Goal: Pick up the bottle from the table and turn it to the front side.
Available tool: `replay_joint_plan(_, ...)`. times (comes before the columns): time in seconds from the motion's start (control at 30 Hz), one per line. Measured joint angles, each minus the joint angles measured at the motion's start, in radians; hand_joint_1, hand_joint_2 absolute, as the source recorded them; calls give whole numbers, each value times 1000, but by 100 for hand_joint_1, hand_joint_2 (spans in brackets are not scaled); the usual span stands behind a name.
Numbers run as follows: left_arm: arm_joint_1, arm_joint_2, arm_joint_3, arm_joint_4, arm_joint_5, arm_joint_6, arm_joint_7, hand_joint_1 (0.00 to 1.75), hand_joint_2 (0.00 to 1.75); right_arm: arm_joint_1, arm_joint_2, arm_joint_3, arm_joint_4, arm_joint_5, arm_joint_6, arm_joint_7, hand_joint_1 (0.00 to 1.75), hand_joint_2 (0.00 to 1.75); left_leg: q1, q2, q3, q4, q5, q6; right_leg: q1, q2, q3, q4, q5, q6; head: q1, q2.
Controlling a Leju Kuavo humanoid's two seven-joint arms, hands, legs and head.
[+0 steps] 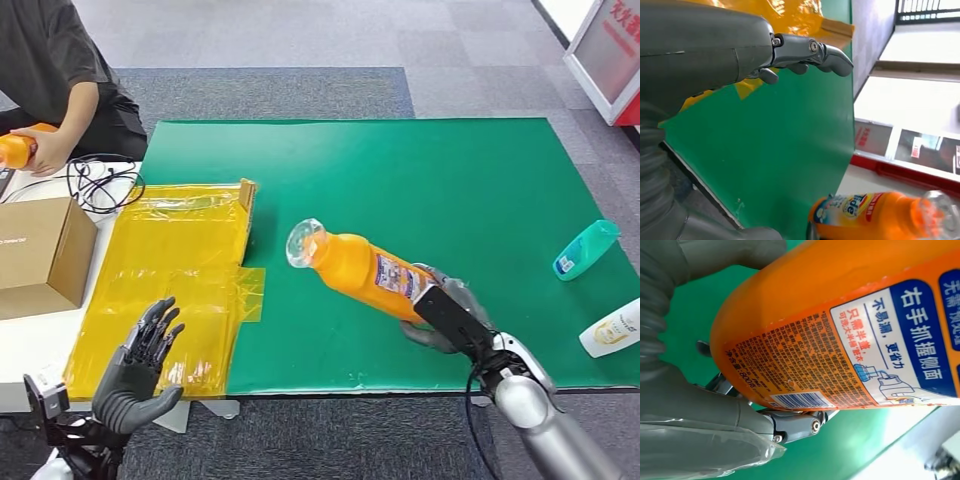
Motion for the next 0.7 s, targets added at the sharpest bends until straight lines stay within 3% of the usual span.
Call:
replay_joint_plan(0.33,-263,38,-271,4,54,54,115,0,175,-49,229,104,62,-253,10,-29,175,175,0,-1,0,0,4,-1,0,0,0,1,3,-1,0,0)
replay_joint_plan(0.47,-321,42,-341,5,99,51,123,0,175,-53,267,139,87,-310,5,-40,175,175,0,-1,0,0,4,-1,0,0,0,0,3,-1,0,0)
replay_joint_plan(0.7,-357,49,-394,5,148,40,131,0,175,-46,295,160,111,-335,9,-60,175,175,0,-1,0,0,4,-1,0,0,0,0,3,-1,0,0)
